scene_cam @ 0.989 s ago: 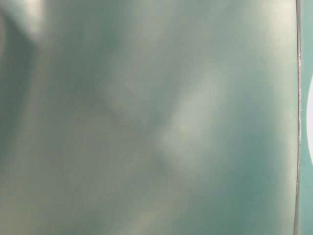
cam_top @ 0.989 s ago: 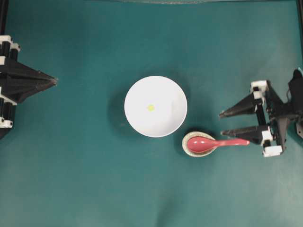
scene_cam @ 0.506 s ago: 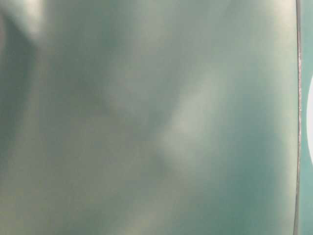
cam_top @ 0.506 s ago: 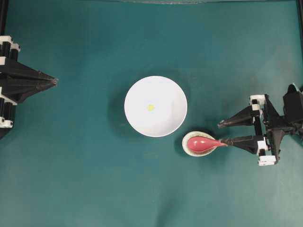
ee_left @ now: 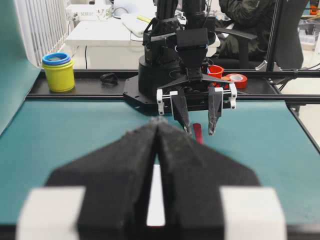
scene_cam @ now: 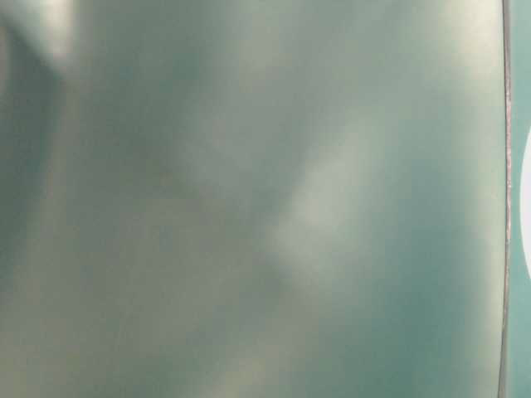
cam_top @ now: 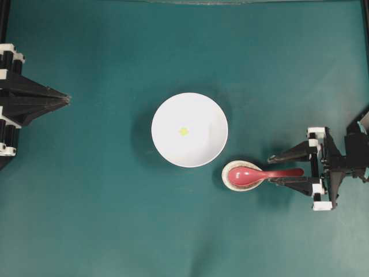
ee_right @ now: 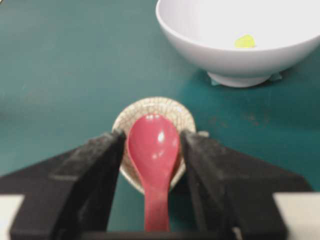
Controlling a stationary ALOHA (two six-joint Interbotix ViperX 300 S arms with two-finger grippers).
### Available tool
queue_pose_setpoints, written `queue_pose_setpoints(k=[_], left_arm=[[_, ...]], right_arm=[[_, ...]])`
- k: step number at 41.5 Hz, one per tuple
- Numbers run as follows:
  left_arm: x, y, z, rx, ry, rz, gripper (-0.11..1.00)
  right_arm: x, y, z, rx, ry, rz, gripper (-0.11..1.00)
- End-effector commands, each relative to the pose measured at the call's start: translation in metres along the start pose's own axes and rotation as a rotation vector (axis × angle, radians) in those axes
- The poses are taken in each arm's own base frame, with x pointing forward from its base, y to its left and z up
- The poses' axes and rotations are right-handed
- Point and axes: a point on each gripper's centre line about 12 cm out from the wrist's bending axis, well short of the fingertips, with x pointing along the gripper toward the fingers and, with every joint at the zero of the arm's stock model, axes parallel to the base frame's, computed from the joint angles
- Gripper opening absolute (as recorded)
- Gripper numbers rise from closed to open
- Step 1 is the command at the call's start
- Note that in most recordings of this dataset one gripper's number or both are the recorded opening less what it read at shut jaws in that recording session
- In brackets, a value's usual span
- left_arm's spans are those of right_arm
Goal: Scoop the yellow hexagonal prism block from the bowl with a spoon using the right arm.
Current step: 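Move the right gripper left over the pink spoon handle, then close the right gripper on the pink spoon handle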
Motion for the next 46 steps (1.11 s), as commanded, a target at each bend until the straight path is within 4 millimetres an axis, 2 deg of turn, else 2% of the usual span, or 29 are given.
queue_pose_setpoints(k=[1,17,33,46], left_arm=[[0.002,0.000,0.004,0.003,-0.008,0.001,0.03],[0.003,0.000,0.003,0.005,-0.005,0.001,0.03],[0.003,0.001,0.002,0.005,-0.003,0.007,0.03],[0.003,0.001,0.002,0.005,-0.003,0.007,0.03]], right_arm=[[-0.001,0.001,0.000,-0.005,-0.006,0.006,0.56],[-0.003,-0.002,-0.013,-0.015,0.067,-0.005,0.56],[-0.002,0.004,-0.021,-0.015,0.129,0.012,0.56],[-0.002,0.004,-0.021,-0.014,0.134,0.011,0.56]])
